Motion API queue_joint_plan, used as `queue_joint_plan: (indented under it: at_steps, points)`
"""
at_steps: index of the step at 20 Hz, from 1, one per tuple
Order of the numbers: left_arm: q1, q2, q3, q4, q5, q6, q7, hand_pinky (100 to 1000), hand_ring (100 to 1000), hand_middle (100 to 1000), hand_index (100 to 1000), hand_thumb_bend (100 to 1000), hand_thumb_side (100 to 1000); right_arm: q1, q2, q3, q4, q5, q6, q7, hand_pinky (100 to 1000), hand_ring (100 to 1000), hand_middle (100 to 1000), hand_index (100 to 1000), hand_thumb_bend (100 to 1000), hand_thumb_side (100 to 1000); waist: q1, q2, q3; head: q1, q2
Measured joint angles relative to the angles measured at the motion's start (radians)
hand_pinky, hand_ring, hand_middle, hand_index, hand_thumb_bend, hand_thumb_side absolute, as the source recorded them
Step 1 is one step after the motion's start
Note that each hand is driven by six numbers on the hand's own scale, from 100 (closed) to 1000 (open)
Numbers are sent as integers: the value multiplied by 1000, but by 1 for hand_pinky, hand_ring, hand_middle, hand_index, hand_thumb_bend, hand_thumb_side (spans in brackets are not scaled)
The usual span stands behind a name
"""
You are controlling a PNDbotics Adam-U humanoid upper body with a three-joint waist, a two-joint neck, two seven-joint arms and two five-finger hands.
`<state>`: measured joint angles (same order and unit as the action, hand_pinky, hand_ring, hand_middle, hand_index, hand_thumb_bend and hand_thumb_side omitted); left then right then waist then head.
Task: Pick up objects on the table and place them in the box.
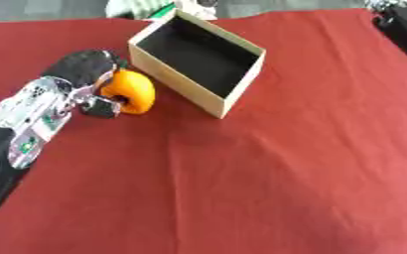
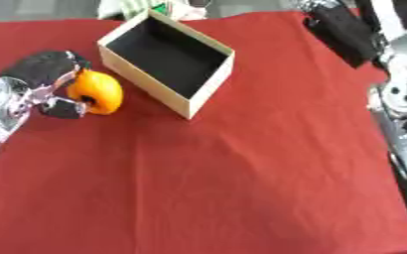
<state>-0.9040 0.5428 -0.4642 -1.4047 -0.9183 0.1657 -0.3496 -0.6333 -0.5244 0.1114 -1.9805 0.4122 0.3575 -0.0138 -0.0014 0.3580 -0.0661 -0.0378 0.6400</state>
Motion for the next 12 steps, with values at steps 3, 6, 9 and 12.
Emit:
queue_joint_plan:
  at_steps: [3, 6, 9, 12]
  points:
    - [1, 26, 9, -71, 18, 10, -10, 326, 604, 604, 711, 100, 178, 1, 0, 0, 0, 0, 0, 0, 935, 823, 685, 887, 100, 836, 2, 0, 2, -1, 0]
    - [-9, 47, 36, -127, 32, 27, -18, 293, 574, 586, 712, 100, 192, 2, 1, 0, 0, 0, 1, -2, 935, 824, 686, 888, 100, 834, 6, -2, 4, -5, 1]
    - [-56, 46, 66, -146, 64, 31, -12, 275, 560, 574, 712, 100, 198, 2, 2, 0, 0, 0, 1, -2, 935, 824, 686, 887, 100, 831, 6, -4, 4, -8, 3]
    - [-123, 15, 92, -124, 101, 7, 10, 261, 546, 564, 712, 100, 205, 1, 9, 0, 0, 0, 0, -2, 935, 825, 686, 888, 100, 830, 5, -7, 1, -8, 10]
